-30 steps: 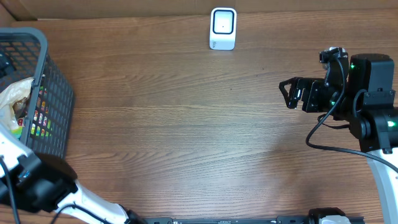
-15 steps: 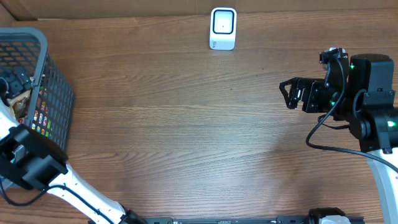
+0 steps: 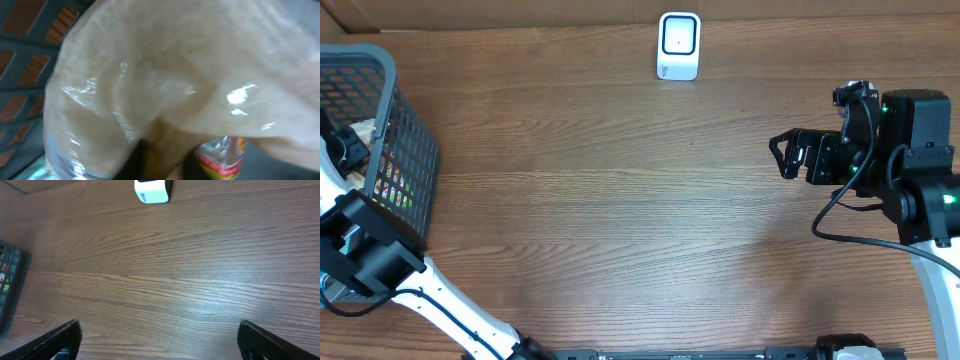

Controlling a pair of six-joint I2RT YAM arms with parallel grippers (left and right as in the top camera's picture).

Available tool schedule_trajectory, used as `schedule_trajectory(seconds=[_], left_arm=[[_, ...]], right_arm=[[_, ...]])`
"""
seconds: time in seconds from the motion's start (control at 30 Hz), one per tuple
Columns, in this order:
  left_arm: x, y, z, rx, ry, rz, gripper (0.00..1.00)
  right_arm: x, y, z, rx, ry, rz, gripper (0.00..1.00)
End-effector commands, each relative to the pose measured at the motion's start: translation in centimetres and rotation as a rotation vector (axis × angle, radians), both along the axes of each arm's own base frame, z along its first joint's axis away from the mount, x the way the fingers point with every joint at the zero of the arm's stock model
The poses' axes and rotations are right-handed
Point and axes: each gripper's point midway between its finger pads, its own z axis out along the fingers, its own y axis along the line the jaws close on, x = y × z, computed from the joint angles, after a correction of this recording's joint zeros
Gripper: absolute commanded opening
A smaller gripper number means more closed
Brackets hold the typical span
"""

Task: Scan the item barcode
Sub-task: 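Grasp the cream bread bag inside the basket with the left gripper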

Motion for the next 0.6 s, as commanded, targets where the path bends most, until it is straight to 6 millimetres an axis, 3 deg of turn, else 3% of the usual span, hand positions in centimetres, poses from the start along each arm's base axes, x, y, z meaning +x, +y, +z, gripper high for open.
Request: schedule_trajectory(seconds=[0.0,0.1,0.17,0.37,0.57], left_arm=[[0.3,-0.8,-1.4,-0.053,0.003,-0.007,0.04],[0.4,-0.9,0.4,-0.034,-0.018,-0.011,0.04],[0.6,-0.9,2.5,-0.006,-0.05,-0.006,0.04],[0.2,-1.2,12.9,0.107,-0.227,0.072,0.04],[-2.7,-4.1,24.0,0.221,-0.409,0.108,0.04]], right_arm=[[0.3,0.1,1.0,-0.005,-0.031,0.0,1.0],[0.3,0.1,1.0,-0.005,-0.032,0.0,1.0],[0.3,0.1,1.0,-0.006,-0.032,0.0,1.0],[0.4,0.1,1.1,-0.005,-0.035,0.001,1.0],[0.4,0.1,1.1,-0.005,-0.035,0.0,1.0]])
